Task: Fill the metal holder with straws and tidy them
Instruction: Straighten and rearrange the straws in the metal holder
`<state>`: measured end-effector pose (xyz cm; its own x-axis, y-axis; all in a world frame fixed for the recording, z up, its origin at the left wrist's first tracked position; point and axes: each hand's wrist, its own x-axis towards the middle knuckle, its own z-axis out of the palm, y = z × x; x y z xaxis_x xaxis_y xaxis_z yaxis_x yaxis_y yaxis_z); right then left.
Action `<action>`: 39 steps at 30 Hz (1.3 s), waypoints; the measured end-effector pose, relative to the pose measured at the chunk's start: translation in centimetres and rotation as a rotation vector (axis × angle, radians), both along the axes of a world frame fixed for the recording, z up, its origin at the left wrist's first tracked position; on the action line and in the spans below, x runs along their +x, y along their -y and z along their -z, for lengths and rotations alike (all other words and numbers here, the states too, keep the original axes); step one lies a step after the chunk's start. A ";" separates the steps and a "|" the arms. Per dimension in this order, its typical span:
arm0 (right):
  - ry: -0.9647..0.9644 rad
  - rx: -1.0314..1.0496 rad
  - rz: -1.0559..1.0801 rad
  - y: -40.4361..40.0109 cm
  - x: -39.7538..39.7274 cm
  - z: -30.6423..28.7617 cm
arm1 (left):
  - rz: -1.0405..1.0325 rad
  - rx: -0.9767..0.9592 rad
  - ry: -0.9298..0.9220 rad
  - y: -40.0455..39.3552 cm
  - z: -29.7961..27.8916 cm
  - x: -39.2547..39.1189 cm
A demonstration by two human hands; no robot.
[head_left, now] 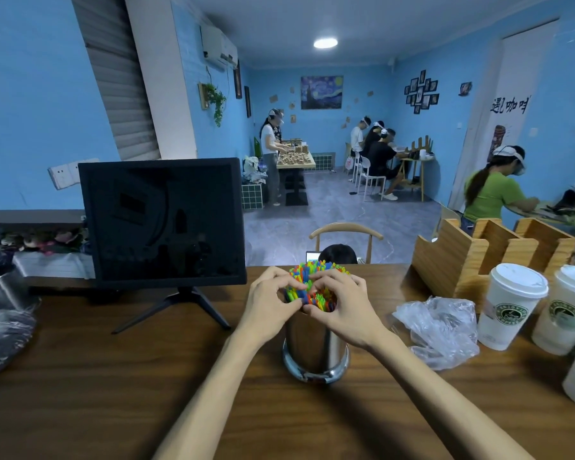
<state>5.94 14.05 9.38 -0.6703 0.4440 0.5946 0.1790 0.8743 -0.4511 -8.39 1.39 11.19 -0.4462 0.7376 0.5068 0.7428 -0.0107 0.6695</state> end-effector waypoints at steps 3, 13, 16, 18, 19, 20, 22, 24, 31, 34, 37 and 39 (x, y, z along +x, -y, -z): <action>0.001 0.001 0.025 0.3 -0.1 0.0 | -0.007 0.015 -0.023 0.3 -0.1 0.0; 0.040 -0.062 0.041 1.4 0.0 -1.1 | -0.008 0.063 -0.108 1.0 0.7 -0.2; 0.054 -0.091 0.047 1.8 0.0 -1.8 | -0.009 0.079 -0.115 1.1 0.8 0.0; 0.030 -0.117 0.056 2.1 0.0 -2.2 | -0.007 0.105 -0.107 1.0 0.9 0.1; 0.016 -0.129 0.058 2.2 0.0 -2.4 | -0.007 0.117 -0.101 1.0 0.9 0.1; 0.008 -0.139 0.060 2.2 0.0 -2.5 | -0.007 0.124 -0.096 1.0 0.9 0.1; 0.009 -0.147 0.071 2.3 0.0 -3.0 | -0.006 0.138 -0.092 1.1 0.9 0.1; 0.023 -0.155 0.090 2.5 -0.1 -3.4 | -0.006 0.145 -0.097 1.2 0.8 0.2; 0.056 -0.209 0.118 2.3 -0.5 -4.2 | -0.013 0.151 -0.099 1.5 0.5 0.9; 0.078 -0.221 0.124 1.6 -0.6 -4.0 | -0.014 0.134 -0.096 1.4 0.4 1.0; 0.100 -0.209 0.068 1.2 -0.3 -3.6 | -0.020 0.115 -0.097 1.3 0.3 1.0; 0.093 -0.225 0.044 1.1 -0.1 -3.5 | -0.023 0.118 -0.088 1.2 0.3 1.1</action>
